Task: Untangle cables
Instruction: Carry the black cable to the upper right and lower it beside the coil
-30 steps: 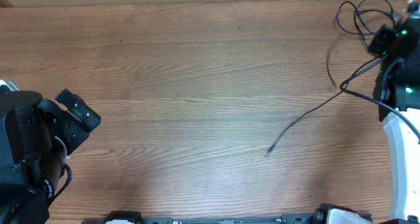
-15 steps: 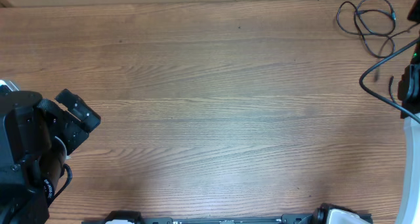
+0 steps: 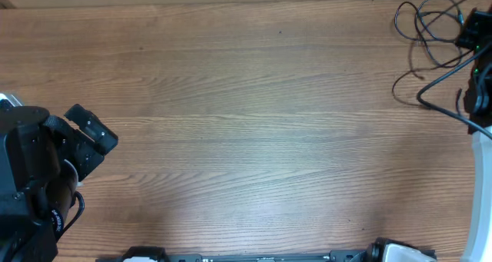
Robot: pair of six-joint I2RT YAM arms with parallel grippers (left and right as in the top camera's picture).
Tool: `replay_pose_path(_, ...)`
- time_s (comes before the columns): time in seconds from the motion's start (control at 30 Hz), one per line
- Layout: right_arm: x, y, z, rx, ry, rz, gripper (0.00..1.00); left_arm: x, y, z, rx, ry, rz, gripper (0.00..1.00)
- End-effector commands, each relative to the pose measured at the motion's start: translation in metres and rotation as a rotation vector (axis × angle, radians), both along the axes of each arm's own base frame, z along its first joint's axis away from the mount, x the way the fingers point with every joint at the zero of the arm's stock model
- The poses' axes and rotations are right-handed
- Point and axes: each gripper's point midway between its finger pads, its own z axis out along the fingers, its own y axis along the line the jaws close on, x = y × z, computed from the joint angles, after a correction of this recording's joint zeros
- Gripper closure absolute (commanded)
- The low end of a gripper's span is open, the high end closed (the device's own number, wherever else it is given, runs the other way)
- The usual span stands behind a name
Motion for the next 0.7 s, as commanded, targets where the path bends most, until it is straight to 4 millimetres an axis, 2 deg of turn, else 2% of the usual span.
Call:
replay_pose_path(0.0,0.018,-0.014,-0.052,0.066,0.118,-0.019,0.96,-0.001,0.004,0.002,0.021,-0.002,0.008,0.00)
replay_pose_path(0.07,0.022,-0.022,-0.074,0.081,0.173,-0.035,0.96,-0.001,0.004,0.002,0.021,-0.002,0.008,0.00)
replay_pose_path(0.2,0.024,-0.041,-0.134,0.135,0.332,-0.078,0.96,-0.001,0.004,0.002,0.021,-0.002,0.008,0.01)
replay_pose_path(0.23,0.021,-0.050,-0.160,0.175,0.397,-0.109,0.96,-0.001,0.004,0.002,0.021,-0.002,0.008,0.00)
replay_pose_path(0.3,0.013,-0.061,-0.191,0.236,0.469,-0.157,0.96,-0.001,0.004,0.002,0.021,-0.002,0.008,0.00)
replay_pose_path(0.4,0.002,-0.072,-0.225,0.302,0.549,-0.213,0.96,-0.001,0.004,0.002,0.021,-0.002,0.008,0.00)
replay_pose_path(0.43,-0.001,-0.073,-0.233,0.311,0.572,-0.219,0.92,-0.001,0.004,0.002,0.021,-0.002,0.008,0.01)
replay_pose_path(0.47,-0.003,-0.076,-0.240,0.319,0.592,-0.227,0.81,-0.001,0.004,0.002,0.021,-0.002,0.008,0.01)
replay_pose_path(0.53,-0.008,-0.079,-0.246,0.329,0.613,-0.237,0.30,-0.001,0.004,0.002,0.021,-0.002,0.008,0.00)
replay_pose_path(0.57,-0.009,-0.079,-0.246,0.331,0.616,-0.239,0.00,-0.001,0.004,0.002,0.021,-0.002,0.008,0.01)
replay_pose_path(0.67,-0.010,-0.079,-0.246,0.332,0.618,-0.239,0.00,-0.001,0.004,0.002,0.021,-0.002,0.008,0.01)
